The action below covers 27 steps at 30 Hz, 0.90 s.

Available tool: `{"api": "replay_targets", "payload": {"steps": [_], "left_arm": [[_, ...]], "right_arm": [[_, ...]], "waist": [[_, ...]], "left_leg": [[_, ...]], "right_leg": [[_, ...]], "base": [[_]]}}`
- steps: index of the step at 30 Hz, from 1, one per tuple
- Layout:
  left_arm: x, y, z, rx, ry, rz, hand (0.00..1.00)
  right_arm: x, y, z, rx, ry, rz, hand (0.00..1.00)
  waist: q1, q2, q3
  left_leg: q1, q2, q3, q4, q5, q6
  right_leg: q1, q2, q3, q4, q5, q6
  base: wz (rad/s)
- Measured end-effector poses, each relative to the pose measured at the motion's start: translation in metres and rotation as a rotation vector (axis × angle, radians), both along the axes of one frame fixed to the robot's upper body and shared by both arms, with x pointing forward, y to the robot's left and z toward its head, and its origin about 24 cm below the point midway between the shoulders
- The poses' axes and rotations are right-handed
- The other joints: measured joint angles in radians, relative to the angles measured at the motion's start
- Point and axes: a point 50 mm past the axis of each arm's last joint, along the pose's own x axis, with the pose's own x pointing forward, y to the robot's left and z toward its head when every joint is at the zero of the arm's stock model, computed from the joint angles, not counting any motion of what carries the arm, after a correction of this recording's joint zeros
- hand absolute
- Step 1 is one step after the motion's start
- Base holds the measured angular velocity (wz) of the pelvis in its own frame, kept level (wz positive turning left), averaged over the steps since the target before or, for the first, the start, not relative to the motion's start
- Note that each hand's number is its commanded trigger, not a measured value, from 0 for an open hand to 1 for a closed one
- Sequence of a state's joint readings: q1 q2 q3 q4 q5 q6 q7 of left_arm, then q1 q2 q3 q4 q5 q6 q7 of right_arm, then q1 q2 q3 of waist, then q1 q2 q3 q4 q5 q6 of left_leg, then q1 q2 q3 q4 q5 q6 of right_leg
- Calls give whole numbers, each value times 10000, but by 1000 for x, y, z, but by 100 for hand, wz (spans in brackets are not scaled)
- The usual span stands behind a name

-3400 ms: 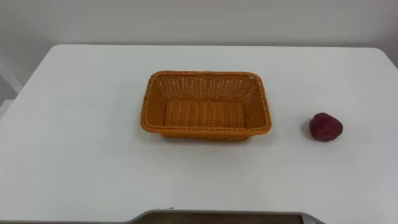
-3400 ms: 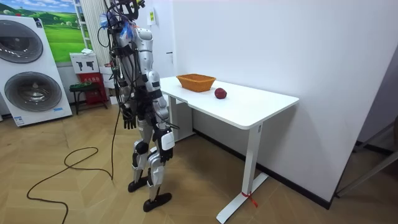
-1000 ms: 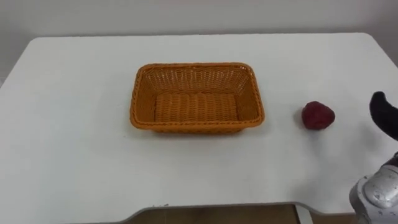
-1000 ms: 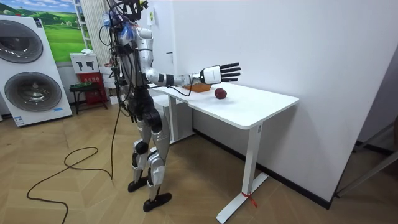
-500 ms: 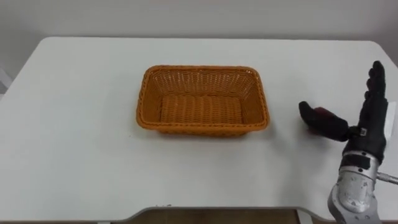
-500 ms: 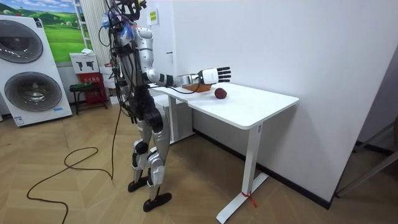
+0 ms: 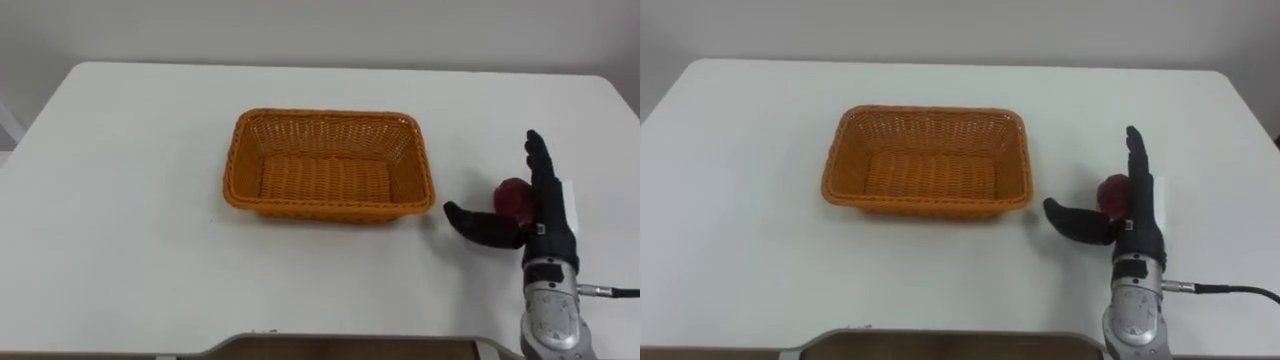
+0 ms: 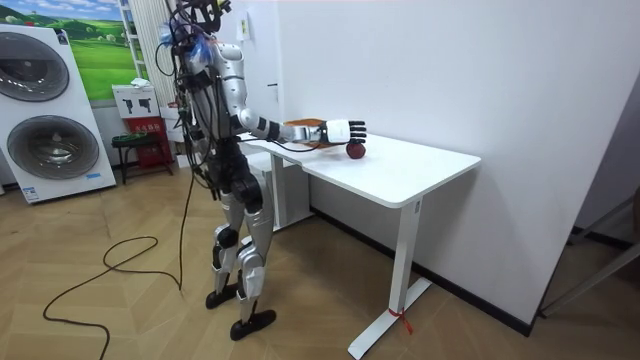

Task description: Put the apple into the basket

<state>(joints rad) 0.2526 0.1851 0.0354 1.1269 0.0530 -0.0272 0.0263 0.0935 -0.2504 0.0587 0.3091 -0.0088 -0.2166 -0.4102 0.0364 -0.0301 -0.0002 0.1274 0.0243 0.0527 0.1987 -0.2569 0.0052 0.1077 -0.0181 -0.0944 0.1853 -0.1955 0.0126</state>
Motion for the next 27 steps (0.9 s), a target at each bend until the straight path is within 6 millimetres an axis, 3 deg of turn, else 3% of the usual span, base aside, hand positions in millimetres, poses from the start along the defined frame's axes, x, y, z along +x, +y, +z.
{"api": "replay_targets", "payload": {"steps": [5,10,15,17,22,27], "left_arm": [[-3,2,0,-19,354,-236,0],[-10,2,0,-145,512,-217,0],[-12,3,1,-161,563,-239,0],[-15,5,1,-62,645,-286,0],[-14,6,2,35,668,-477,0],[-10,7,2,80,549,-619,0]], "right_arm": [[5,-20,-5,-129,648,-654,0],[10,-36,6,-213,281,-1252,0],[20,-38,15,-236,-141,-1315,0],[22,-37,20,-248,-352,-1263,0],[28,-34,41,-292,-1308,-1081,0],[28,-34,43,-302,-1395,-1052,0]], "waist": [[-30,-67,-19],[-35,-43,13],[-24,-187,81],[-8,-270,44],[-3,-302,41],[-24,-304,43]], "left_leg": [[-18,-9,-3,61,0,0],[-61,-10,-91,76,2,-3],[-136,-8,-145,80,6,-7],[-125,-8,-146,71,6,-7],[-104,-8,-147,57,6,-7],[-99,-8,-167,59,6,-7]], "right_leg": [[41,-15,-50,19,1,1],[39,-15,-154,9,0,0],[-14,-14,-209,1,0,0],[-15,-15,-213,6,0,0],[-6,-12,-220,0,0,0],[-9,-12,-217,-2,0,0]], "base": [[2],[5],[3],[0],[0],[0]]}}
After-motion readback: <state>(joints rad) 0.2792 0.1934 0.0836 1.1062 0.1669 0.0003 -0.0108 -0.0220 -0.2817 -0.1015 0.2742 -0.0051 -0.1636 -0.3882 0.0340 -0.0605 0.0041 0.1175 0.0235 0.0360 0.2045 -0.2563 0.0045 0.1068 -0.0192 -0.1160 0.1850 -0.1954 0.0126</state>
